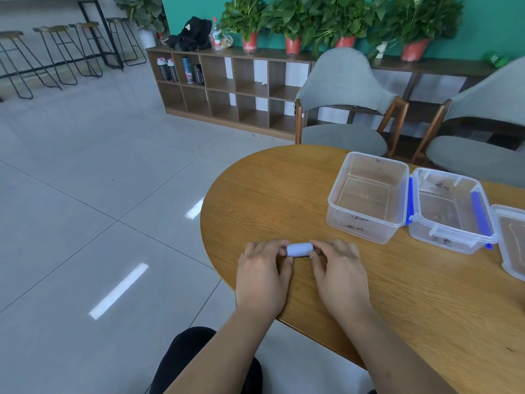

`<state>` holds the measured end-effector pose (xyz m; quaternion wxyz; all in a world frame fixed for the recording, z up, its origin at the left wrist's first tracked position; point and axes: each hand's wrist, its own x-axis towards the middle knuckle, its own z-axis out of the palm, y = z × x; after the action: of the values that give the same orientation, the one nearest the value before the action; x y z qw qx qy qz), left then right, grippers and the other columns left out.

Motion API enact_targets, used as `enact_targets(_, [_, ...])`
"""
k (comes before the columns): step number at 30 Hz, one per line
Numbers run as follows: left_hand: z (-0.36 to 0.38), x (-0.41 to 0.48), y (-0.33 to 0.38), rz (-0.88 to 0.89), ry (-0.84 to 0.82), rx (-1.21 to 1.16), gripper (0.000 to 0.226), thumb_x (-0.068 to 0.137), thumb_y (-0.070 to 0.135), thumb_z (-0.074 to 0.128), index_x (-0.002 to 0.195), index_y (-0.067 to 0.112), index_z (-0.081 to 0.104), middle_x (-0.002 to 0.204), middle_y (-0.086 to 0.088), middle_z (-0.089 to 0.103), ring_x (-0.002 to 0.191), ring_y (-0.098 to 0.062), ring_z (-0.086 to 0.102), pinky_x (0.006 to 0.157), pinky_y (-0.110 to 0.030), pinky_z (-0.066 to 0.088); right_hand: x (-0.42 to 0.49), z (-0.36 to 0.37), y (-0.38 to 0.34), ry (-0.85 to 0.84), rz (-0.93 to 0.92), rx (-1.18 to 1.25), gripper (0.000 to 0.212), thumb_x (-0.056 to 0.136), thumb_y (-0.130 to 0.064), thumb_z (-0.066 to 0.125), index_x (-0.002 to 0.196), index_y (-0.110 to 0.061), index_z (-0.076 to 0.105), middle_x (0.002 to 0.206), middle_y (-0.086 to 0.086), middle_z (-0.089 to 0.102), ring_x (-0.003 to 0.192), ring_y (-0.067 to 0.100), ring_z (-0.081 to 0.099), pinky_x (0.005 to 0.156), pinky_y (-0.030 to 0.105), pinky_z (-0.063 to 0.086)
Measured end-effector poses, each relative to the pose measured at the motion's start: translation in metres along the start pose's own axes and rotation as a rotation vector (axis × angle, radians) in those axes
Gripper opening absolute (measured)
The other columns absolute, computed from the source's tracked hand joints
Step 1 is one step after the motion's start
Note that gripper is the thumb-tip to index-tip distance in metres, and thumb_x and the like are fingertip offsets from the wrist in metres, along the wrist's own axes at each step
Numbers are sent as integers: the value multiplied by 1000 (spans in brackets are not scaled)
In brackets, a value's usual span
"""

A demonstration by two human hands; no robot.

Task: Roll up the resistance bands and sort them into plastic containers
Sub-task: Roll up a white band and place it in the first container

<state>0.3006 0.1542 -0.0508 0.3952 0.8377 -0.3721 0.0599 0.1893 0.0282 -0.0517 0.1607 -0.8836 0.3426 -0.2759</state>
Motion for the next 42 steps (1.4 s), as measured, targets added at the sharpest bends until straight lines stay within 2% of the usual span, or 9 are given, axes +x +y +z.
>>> enact_targets(5, [2, 1, -1, 18, -7, 66, 24, 98, 33, 68, 123, 34, 68, 113, 20, 67, 102, -7, 51, 90, -33, 50, 1, -1, 1, -69, -48, 26, 40, 95, -32, 73, 134, -23, 68, 126, -11, 68, 114, 16, 53, 94, 34, 51])
enact_targets(10, [2, 2, -2, 27, -16, 71, 25, 101, 30, 63, 125, 30, 67, 116, 15, 67, 105, -12, 53, 90, -36, 51, 1, -5, 2, -67, -20, 118, 34, 97, -35, 70, 131, -30, 69, 113, -17, 69, 106, 10, 55, 87, 33, 53])
enact_targets(15, [4, 2, -1, 53, -23, 115, 28, 106, 38, 53, 127, 28, 69, 121, 11, 65, 107, -16, 52, 90, -39, 50, 0, -6, 1, -49, -17, 168, 29, 102, -41, 59, 128, -29, 68, 107, -20, 66, 103, 11, 56, 85, 36, 54])
enact_targets(19, [2, 2, 2, 113, -15, 109, 29, 105, 29, 58, 133, 30, 67, 127, 12, 60, 109, -15, 51, 92, -37, 49, -1, -6, -1, -47, -11, 183, 35, 104, -44, 54, 130, -25, 67, 107, -16, 68, 105, 12, 58, 85, 34, 55])
enact_targets(23, [-2, 2, 6, 184, -42, 37, 31, 104, 24, 61, 133, 34, 66, 122, 17, 66, 107, -13, 54, 90, -39, 51, -3, -7, -4, -10, -17, 164, 40, 104, -49, 50, 128, -22, 67, 110, -12, 70, 104, 12, 58, 82, 33, 55])
enact_targets(33, [-3, 10, 22, 111, -302, -262, 35, 105, 33, 62, 139, 38, 61, 122, 27, 64, 121, -3, 51, 102, -32, 48, -6, -16, 0, 182, -18, 198, 27, 104, -36, 59, 123, -22, 72, 101, -10, 67, 93, 13, 60, 79, 32, 52])
enact_targets(37, [1, 9, 24, 102, -287, -229, 33, 104, 30, 62, 136, 38, 62, 112, 42, 56, 119, -1, 52, 102, -33, 49, -6, -15, 0, 139, -37, 191, 34, 108, -45, 52, 127, -25, 72, 106, -10, 69, 98, 16, 62, 83, 32, 52])
enact_targets(40, [2, 9, 22, 119, -221, -176, 33, 105, 23, 56, 134, 37, 61, 116, 29, 66, 113, -2, 51, 99, -32, 49, -7, -14, -3, 62, -54, 197, 47, 100, -53, 58, 136, -24, 67, 104, -13, 65, 95, 11, 59, 80, 30, 52])
enact_targets(42, [3, 9, 21, 107, -188, -164, 37, 103, 17, 57, 135, 35, 61, 116, 31, 64, 112, -4, 51, 98, -33, 49, -8, -12, -3, 44, -82, 197, 49, 96, -48, 65, 138, -23, 65, 103, -13, 63, 92, 10, 59, 79, 30, 54])
